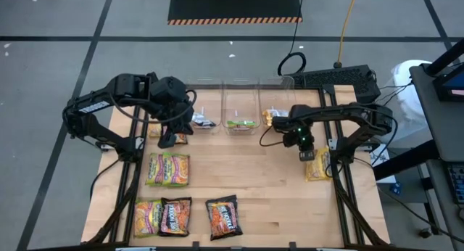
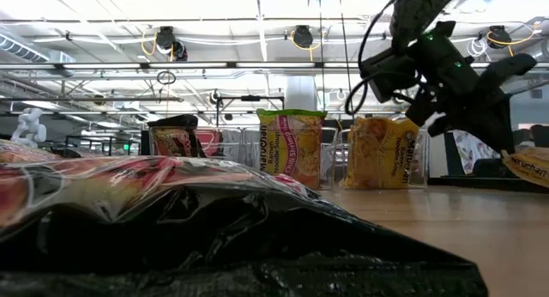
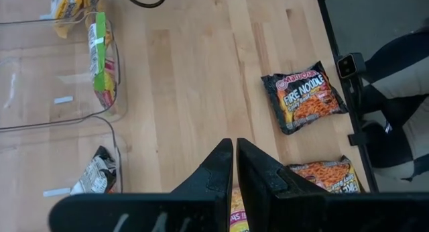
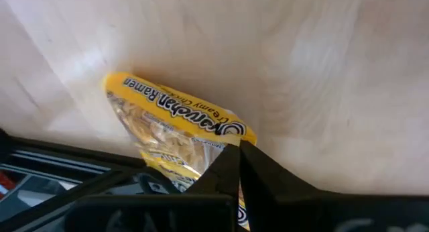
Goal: Sort Maruchan noodles
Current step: Put the yellow noodle pack into the right transparent bin
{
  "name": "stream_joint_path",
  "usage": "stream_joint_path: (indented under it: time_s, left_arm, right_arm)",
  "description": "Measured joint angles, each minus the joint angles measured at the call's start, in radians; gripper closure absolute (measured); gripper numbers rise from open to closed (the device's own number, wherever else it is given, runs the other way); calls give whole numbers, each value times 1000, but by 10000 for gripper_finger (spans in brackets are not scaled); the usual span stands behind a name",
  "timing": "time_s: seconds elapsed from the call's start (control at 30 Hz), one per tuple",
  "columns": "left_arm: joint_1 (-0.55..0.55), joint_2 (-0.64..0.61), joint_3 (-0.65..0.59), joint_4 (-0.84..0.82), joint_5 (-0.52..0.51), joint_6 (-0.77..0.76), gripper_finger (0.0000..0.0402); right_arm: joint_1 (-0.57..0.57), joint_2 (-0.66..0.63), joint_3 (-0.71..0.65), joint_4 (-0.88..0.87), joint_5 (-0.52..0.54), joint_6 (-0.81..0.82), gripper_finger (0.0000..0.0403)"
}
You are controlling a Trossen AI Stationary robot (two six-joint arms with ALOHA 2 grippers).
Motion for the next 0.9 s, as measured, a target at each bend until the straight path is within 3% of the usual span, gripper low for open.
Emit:
stream_joint_path:
  time_s: [0.6, 0.9]
  left_arm:
    - [-19, 0, 0, 0, -1, 28, 376]
    - [-19, 0, 0, 0, -1, 29, 376]
  right_arm:
    - [60, 0, 263, -198, 164, 127, 403]
    - [112, -35, 296, -217, 250, 197, 403]
